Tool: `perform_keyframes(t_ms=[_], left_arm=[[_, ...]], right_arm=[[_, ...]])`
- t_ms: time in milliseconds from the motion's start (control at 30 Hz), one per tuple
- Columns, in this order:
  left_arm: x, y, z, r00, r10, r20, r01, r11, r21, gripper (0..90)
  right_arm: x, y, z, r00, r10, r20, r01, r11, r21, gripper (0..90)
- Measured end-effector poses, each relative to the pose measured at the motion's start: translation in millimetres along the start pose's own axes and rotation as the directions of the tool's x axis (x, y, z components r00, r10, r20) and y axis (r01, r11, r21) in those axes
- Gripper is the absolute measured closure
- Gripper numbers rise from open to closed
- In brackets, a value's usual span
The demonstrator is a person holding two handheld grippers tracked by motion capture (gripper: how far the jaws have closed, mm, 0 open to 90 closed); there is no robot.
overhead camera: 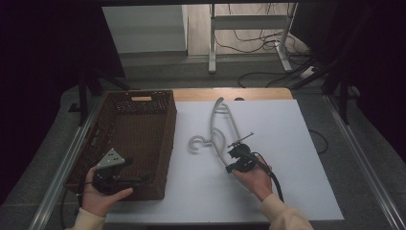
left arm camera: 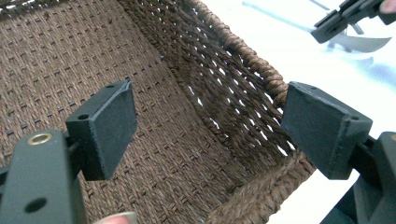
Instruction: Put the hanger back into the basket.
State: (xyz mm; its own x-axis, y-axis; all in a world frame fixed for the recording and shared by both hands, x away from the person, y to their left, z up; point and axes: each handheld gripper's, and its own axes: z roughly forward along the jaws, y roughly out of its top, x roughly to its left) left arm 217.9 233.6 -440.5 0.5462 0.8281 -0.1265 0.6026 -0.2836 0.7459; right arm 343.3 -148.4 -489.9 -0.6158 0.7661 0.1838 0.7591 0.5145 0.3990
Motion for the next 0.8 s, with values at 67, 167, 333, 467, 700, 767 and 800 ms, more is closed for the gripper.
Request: perform_keyframes(t_ms=[67, 167, 333, 467, 700, 767, 800], left_arm=[[0.0, 0.0, 0.0, 1.0000, 0.000, -0.001, 0.000, 1.0000, 0.000, 18.5], [-0.1, 0.4, -0.5, 1.0000, 0.001, -0.001, -0.001, 1.0000, -0.002, 18.5], [0.3, 0.4, -0.3, 1.0000, 0.002, -0.002, -0.002, 1.0000, -0.003, 18.5], [0.4, 0.4, -0.3, 1.0000, 0.002, -0.001, -0.002, 1.0000, -0.003, 18.5], [1.0, 0.3, -1.1, 1.0000, -0.001, -0.002, 0.001, 1.0000, -0.008, 18.5], [0.8, 0.4, -0.6, 1.0000, -0.002, 0.000, 0.002, 1.0000, -0.007, 18.5], [0.5, 0.4, -0.3, 1.0000, -0.002, 0.000, 0.002, 1.0000, -0.007, 18.5]], right_arm=[[-8.0, 0.6, -10.1, 0.9977, 0.026, -0.063, -0.029, 0.9983, -0.051, 82.7], [-15.3, 0.4, -21.6, 0.9914, 0.049, -0.121, -0.062, 0.9920, -0.110, 82.7], [-23.3, -0.9, -36.2, 0.9792, 0.054, -0.196, -0.089, 0.9812, -0.172, 82.7], [-26.6, -1.6, -42.4, 0.9748, 0.053, -0.217, -0.098, 0.9750, -0.200, 82.7], [-28.3, -7.1, -56.6, 0.9701, 0.037, -0.240, -0.097, 0.9653, -0.242, 82.7], [-28.2, -11.9, -61.0, 0.9674, 0.028, -0.252, -0.095, 0.9621, -0.256, 82.7], [-27.8, -13.1, -61.9, 0.9670, 0.026, -0.253, -0.094, 0.9611, -0.260, 82.7]])
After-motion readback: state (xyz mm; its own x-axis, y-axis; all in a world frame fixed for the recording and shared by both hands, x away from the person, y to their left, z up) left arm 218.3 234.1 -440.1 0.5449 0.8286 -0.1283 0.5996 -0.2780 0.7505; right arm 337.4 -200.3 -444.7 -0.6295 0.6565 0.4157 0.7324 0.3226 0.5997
